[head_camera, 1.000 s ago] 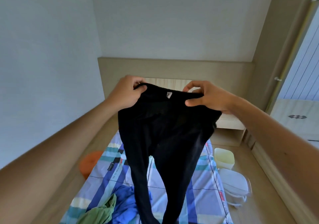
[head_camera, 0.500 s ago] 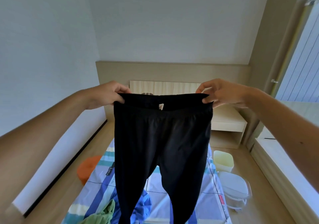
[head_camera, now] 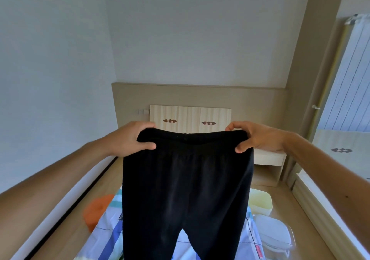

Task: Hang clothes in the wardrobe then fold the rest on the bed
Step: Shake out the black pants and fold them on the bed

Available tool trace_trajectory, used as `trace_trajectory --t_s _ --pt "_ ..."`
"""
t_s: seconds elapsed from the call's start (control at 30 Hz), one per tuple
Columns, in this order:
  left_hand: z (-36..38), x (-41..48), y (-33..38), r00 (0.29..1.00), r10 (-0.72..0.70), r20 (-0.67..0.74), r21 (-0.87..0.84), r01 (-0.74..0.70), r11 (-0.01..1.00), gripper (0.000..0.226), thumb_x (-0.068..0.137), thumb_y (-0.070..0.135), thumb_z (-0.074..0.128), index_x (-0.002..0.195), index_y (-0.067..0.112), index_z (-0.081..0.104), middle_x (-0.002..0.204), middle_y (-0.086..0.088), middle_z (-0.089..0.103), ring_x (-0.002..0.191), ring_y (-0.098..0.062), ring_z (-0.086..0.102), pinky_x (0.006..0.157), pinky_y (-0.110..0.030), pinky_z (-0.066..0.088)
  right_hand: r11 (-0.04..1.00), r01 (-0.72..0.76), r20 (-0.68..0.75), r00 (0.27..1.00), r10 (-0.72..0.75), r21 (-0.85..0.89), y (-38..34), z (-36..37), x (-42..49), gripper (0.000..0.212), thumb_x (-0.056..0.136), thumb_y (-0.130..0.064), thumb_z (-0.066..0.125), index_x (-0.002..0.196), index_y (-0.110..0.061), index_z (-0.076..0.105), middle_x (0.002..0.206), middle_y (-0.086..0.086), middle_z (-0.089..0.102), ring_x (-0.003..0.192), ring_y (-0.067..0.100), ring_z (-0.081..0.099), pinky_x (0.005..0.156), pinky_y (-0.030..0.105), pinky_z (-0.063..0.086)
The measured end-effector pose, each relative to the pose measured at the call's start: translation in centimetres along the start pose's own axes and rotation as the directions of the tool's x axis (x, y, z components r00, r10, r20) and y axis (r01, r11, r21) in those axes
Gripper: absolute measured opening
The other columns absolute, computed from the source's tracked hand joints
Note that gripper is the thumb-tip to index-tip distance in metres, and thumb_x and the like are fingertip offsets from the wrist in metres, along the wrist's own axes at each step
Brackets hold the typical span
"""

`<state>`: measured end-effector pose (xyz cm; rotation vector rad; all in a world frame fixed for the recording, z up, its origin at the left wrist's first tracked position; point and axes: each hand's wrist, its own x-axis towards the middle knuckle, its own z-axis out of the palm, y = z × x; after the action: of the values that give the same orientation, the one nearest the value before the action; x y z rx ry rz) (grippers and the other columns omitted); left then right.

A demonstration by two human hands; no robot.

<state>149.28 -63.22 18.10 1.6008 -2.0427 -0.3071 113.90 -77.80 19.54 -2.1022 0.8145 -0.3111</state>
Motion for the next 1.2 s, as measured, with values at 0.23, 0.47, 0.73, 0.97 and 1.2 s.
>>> trace_trajectory --t_s 0.23,0.47,0.73,0.97,1.2 --pt "3.1 2.7 -0.2 0.868 -0.480 0.128 -0.234 0.497 0.836 0.023 0.099 0.034 0.062 0.120 0.026 0.066 0.113 0.010 0.068 0.114 -0.014 0.061 0.108 -0.031 0.042 0.945 -0.134 -0.222 0.953 0.205 0.298 -0.3 4.6 2.0 0.009 0.077 -0.004 0.066 0.075 -0.011 0.060 0.075 0.009 0.059 0.066 0.016 0.059 0.063 0.026 0.047" --pt "6.4 4.8 4.6 0.943 -0.332 0.040 -0.567 0.294 0.769 0.029 0.095 0.047 0.063 0.106 0.022 0.072 0.099 0.002 0.078 0.095 -0.015 0.074 0.094 -0.036 0.057 0.768 0.035 -0.205 0.970 0.127 0.639 -4.7 9.8 3.4 0.019 0.099 -0.012 0.056 0.104 0.003 0.065 0.088 0.015 0.072 0.080 0.023 0.073 0.077 0.036 0.061" --pt "5.6 3.9 4.6 0.975 -0.151 -0.165 -0.571 0.031 0.821 0.044 0.090 -0.005 0.067 0.123 0.024 0.065 0.109 0.001 0.076 0.106 -0.016 0.071 0.094 -0.031 0.054 0.967 0.253 -0.548 0.812 -0.199 0.024 -5.6 8.0 3.1 0.037 0.085 -0.014 0.072 0.122 -0.019 0.067 0.116 0.001 0.063 0.108 0.013 0.060 0.093 0.022 0.045" --pt "5.0 3.8 4.8 0.999 -0.044 -0.027 -0.608 0.018 0.794 0.043 0.089 -0.011 0.061 0.115 0.022 0.071 0.113 -0.016 0.071 0.110 -0.025 0.068 0.099 -0.036 0.052 0.907 0.173 -0.112 0.984 -0.140 0.384 -2.0 7.1 3.6 0.076 0.074 0.002 0.081 0.140 -0.018 0.049 0.120 0.006 0.069 0.117 0.025 0.065 0.106 0.043 0.048" --pt "5.9 4.4 3.3 0.997 -0.077 -0.024 -0.612 0.046 0.790 0.043 0.084 0.004 0.076 0.121 0.023 0.065 0.115 -0.008 0.071 0.112 -0.020 0.068 0.097 -0.033 0.054 0.873 0.186 -0.268 0.961 -0.066 0.450 -0.9 7.6 4.3 0.045 0.074 0.001 0.082 0.116 -0.008 0.067 0.107 0.007 0.075 0.103 0.024 0.072 0.099 0.041 0.055"
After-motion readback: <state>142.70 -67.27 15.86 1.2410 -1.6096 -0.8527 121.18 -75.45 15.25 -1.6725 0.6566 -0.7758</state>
